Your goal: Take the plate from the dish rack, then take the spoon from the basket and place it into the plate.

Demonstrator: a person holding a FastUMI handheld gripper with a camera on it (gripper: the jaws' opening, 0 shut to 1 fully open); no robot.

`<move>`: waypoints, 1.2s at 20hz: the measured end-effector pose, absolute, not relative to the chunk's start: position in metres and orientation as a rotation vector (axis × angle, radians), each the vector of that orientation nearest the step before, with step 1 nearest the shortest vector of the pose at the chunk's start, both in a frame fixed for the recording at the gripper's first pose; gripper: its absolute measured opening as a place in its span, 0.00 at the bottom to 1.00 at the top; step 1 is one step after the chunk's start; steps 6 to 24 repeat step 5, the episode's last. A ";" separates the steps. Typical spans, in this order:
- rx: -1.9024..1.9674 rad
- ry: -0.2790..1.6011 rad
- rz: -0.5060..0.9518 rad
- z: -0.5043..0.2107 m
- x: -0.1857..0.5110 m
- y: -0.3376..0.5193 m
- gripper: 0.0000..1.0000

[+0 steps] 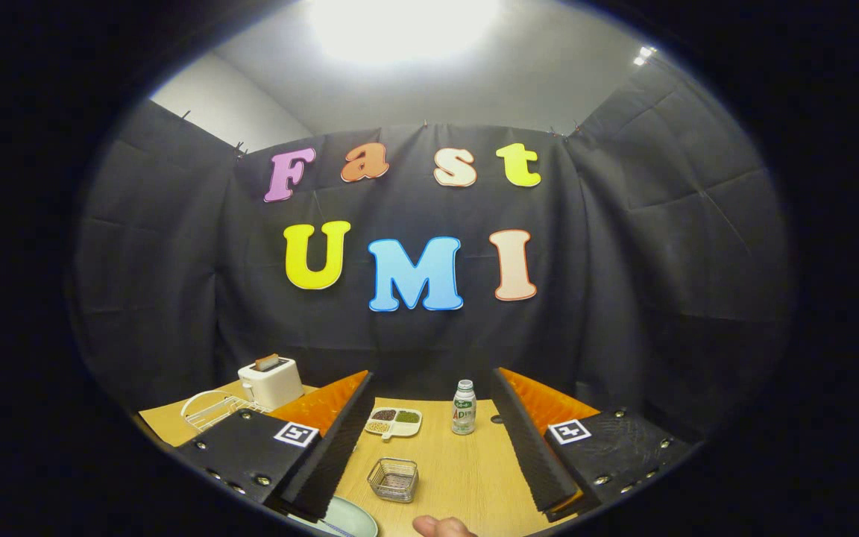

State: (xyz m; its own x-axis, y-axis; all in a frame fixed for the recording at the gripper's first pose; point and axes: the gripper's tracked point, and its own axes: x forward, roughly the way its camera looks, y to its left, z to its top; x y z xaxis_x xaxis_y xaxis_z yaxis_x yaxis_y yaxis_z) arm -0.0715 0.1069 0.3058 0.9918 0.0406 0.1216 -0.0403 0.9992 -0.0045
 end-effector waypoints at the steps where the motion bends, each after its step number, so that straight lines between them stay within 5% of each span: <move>1: -0.005 -0.132 0.035 0.308 -0.072 0.104 0.96; 24: -0.022 -0.167 0.018 0.304 -0.071 0.096 0.96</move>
